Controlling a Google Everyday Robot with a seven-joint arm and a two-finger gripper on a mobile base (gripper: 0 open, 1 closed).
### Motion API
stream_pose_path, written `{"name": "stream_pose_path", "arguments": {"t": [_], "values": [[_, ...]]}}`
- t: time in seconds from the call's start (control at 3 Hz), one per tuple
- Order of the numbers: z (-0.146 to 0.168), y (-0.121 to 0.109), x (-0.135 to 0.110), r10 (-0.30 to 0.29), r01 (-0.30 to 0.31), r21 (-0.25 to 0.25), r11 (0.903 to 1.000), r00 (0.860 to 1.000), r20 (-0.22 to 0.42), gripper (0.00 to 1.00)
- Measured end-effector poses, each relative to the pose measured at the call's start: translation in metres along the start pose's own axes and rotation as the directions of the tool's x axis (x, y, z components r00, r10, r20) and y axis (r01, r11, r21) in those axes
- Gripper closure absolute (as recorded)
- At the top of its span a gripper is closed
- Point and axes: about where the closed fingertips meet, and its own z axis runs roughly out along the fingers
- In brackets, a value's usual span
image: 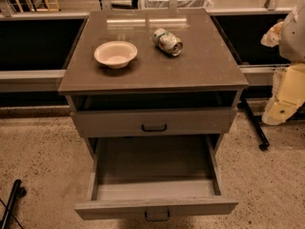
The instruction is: Close middle drawer
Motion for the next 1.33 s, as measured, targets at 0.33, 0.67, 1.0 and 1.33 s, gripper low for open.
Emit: {"name": "stream_pose_path", "arguments": {"t": [0.33,0.67,1.0,1.33], "values": [[0.0,0.0,0.0,0.0,0.0,0.0,1.0,1.0,0.0,0.0],[0.035,0.011,0.003,-0.013,0.014,-0.039,0.9991,0.999,0.034,0.0],[0.122,0.043,0.001,-0.047,0.063,-0.133,0.9892,0.992,0.119,0.0],[0.195,0.081,0.008,-0.092,0.119,-0.233,0.9652,0.988,0.121,0.0]]}}
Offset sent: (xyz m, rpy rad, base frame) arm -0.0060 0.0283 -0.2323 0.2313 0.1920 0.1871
